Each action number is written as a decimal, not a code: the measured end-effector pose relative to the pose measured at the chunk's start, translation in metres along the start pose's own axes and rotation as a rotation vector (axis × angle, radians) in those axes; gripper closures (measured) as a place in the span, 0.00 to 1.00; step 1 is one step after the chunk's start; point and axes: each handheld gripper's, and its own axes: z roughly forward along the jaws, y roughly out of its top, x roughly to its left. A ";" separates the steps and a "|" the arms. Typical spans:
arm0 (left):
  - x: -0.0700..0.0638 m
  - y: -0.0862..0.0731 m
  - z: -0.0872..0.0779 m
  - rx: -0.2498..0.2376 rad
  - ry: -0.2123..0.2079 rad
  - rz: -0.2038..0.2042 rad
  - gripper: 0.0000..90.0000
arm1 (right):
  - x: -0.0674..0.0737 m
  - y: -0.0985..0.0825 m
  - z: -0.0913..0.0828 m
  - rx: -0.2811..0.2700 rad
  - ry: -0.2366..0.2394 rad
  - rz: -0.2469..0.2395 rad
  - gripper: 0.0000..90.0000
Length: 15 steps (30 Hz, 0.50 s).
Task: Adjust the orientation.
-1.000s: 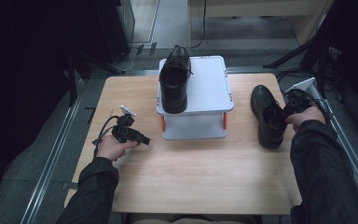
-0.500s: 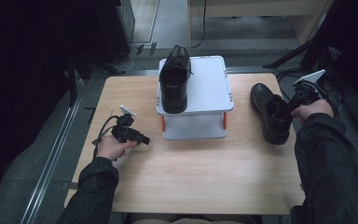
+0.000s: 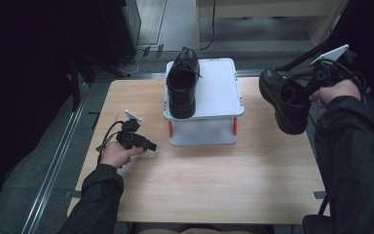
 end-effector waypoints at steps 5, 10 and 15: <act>0.001 0.000 -0.001 0.002 -0.005 0.000 0.53 | 0.024 0.007 -0.030 -0.026 0.004 -0.026 0.96; 0.001 0.000 -0.002 -0.004 -0.011 -0.005 0.53 | 0.055 0.015 -0.052 -0.055 0.010 -0.072 0.96; 0.001 0.000 -0.002 -0.005 -0.014 0.001 0.53 | 0.090 0.022 -0.061 -0.062 0.017 -0.114 0.96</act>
